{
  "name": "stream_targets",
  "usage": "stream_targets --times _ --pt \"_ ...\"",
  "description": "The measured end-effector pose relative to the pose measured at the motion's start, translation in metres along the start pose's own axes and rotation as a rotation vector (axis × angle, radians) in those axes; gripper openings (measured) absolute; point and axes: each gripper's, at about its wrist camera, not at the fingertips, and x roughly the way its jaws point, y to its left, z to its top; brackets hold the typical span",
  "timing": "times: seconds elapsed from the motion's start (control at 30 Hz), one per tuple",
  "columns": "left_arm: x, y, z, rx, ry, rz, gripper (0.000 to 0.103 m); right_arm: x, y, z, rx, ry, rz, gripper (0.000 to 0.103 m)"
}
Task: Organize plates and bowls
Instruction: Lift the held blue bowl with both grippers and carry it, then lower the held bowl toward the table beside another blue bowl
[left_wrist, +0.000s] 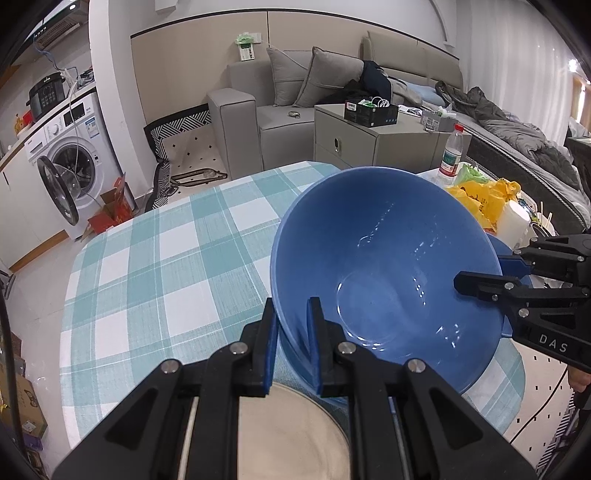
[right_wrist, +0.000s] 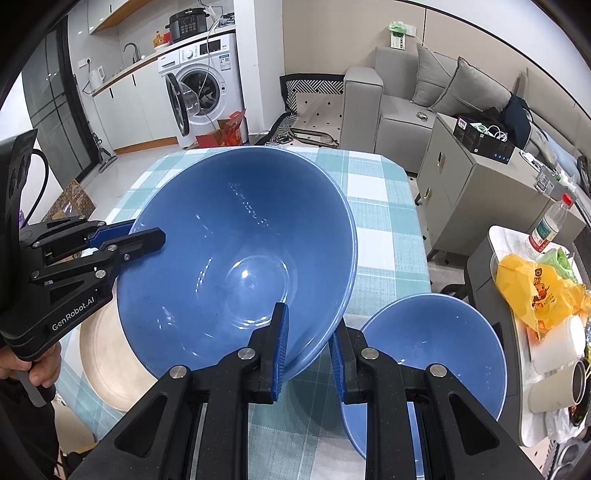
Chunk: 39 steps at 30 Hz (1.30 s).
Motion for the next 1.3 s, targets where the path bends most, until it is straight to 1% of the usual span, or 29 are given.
stream_targets --times 0.63,0.93,1.3 --pt "0.025 -0.003 -0.014 0.018 0.052 0.028 0.013 0.029 -0.002 -0.005 -0.014 0.052 -0.013 0.021" --pt "0.039 -0.005 -0.02 0.029 0.077 0.048 0.013 0.042 0.0 -0.009 -0.026 0.076 -0.036 0.021" --pt "0.046 -0.002 -0.025 0.033 0.088 0.068 0.013 0.052 0.007 -0.008 -0.051 0.087 -0.058 0.021"
